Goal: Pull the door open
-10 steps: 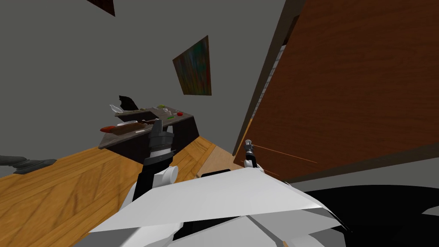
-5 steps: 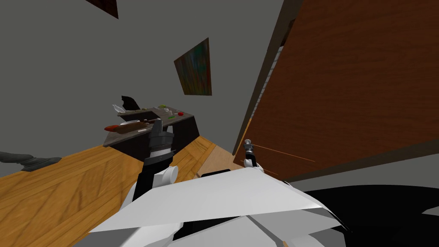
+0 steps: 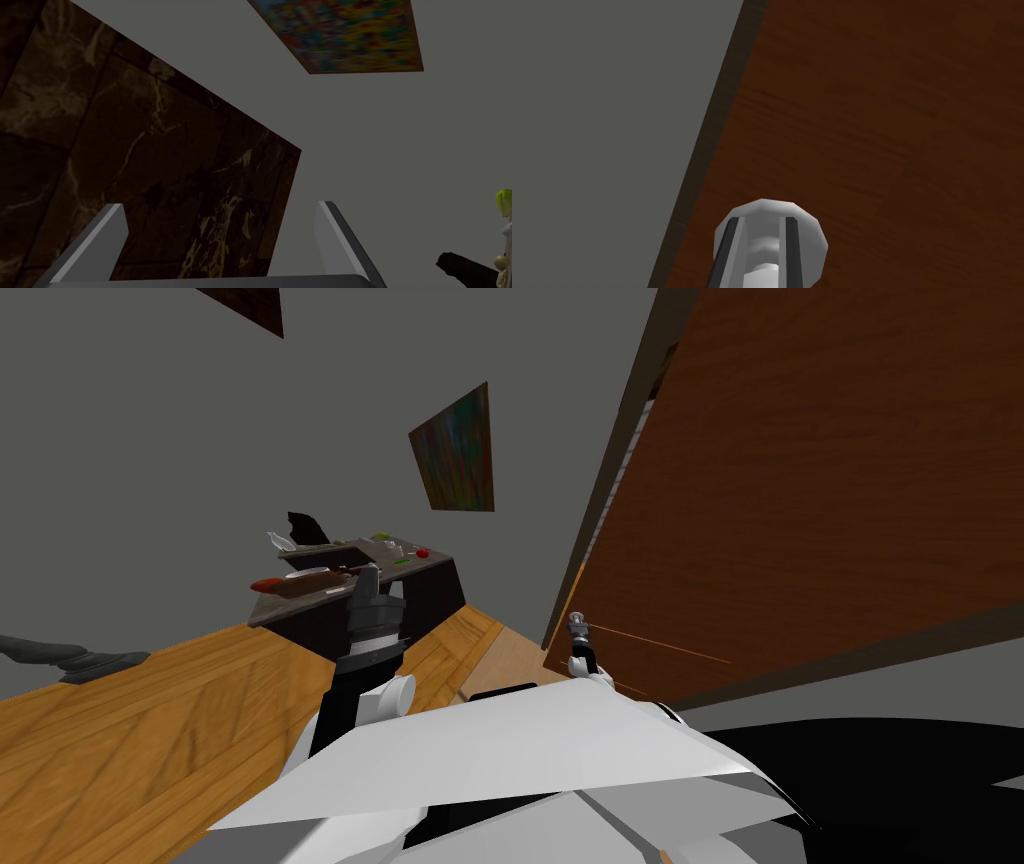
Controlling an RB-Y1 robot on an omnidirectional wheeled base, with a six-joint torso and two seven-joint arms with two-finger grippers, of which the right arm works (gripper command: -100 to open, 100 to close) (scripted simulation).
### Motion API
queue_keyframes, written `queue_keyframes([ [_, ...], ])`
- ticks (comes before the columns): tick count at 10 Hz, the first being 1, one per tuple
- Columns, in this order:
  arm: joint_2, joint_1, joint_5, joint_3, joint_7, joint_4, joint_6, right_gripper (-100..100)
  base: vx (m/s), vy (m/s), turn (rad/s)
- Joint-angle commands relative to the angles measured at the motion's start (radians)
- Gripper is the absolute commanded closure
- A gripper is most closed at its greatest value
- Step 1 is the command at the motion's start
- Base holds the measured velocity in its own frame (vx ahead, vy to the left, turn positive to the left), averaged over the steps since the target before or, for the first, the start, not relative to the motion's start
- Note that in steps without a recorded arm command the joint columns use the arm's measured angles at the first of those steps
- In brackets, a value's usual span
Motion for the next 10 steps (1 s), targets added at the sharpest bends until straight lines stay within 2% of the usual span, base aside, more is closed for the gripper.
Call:
queue_keyframes([
  [1, 0.01, 0.014, -0.004, 0.002, -0.047, 0.013, 0.01, 100, -0.024, 0.002, 0.005],
  [2, 0.01, 0.014, -0.004, 0.002, -0.047, 0.013, 0.01, 100, -0.017, -0.002, 0.005],
  [4, 0.007, 0.005, -0.01, 0.005, -0.113, 0.022, 0.01, 100, -0.028, -0.008, 0.013],
  [6, 0.007, 0.005, -0.01, 0.005, -0.117, 0.022, 0.01, 100, -0.017, -0.002, 0.004],
  [7, 0.006, 0.0, -0.013, 0.007, -0.152, 0.027, 0.01, 100, -0.012, -0.005, 0.008],
  [10, 0.006, 0.0, -0.013, 0.007, -0.152, 0.027, 0.01, 100, -0.01, 0.0, 0.001],
])
